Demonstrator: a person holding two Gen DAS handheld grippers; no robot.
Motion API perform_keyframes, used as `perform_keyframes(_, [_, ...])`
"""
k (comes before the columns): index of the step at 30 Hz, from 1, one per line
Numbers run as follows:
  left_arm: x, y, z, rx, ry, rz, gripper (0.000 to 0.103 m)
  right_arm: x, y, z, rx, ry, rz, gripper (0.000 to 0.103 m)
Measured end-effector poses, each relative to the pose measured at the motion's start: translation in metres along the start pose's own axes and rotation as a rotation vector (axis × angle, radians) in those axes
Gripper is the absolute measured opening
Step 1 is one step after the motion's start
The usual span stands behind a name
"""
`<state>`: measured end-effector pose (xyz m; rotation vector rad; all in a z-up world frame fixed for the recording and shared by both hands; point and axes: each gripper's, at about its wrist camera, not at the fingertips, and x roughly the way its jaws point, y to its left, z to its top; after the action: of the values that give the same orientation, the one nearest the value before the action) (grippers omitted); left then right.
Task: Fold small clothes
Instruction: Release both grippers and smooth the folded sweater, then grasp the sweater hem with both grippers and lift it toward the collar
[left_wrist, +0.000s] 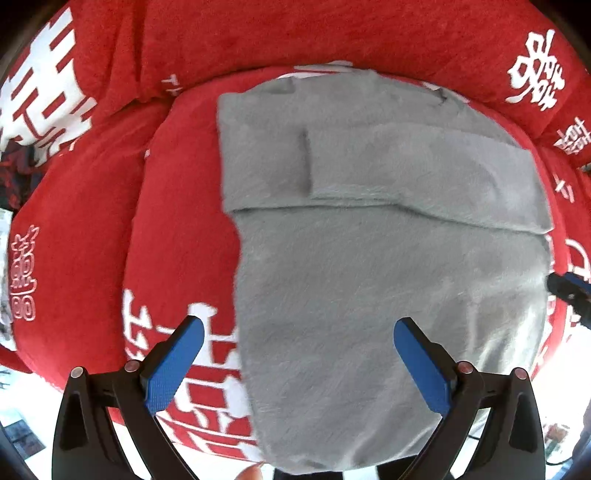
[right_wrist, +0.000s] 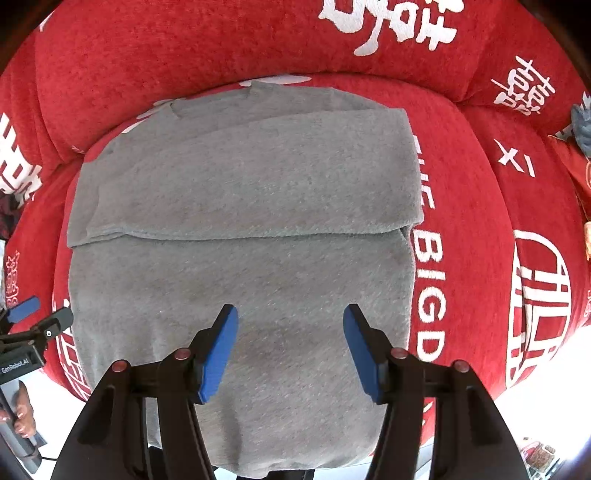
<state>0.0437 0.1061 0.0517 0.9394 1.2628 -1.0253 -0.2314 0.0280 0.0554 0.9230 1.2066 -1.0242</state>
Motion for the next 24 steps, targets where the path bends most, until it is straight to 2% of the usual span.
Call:
perform_keyframes(4, [0.012, 0.013, -0.012, 0.015, 0.025, 0.012, 0.103, -0.001, 0.006, -0.012, 0.022, -0.005, -0.011, 0.063])
perform_keyframes(8, [0.023, 0.020, -0.026, 0.048, 0.062, -0.039, 0.103, 0.003, 0.005, -0.029, 0.041, 0.010, -0.007, 0.063])
perform_keyframes(13, [0.028, 0.027, -0.046, 0.027, 0.091, -0.084, 0.103, 0.009, -0.013, -0.054, 0.090, 0.059, 0.022, 0.063])
perform_keyframes(19, [0.030, 0.026, -0.080, 0.000, 0.103, -0.125, 0.103, 0.019, -0.052, -0.089, 0.149, 0.096, 0.093, 0.063])
perform_keyframes(24, [0.039, 0.020, -0.122, -0.040, 0.143, -0.173, 0.103, 0.032, -0.095, -0.132, 0.211, 0.130, 0.217, 0.063])
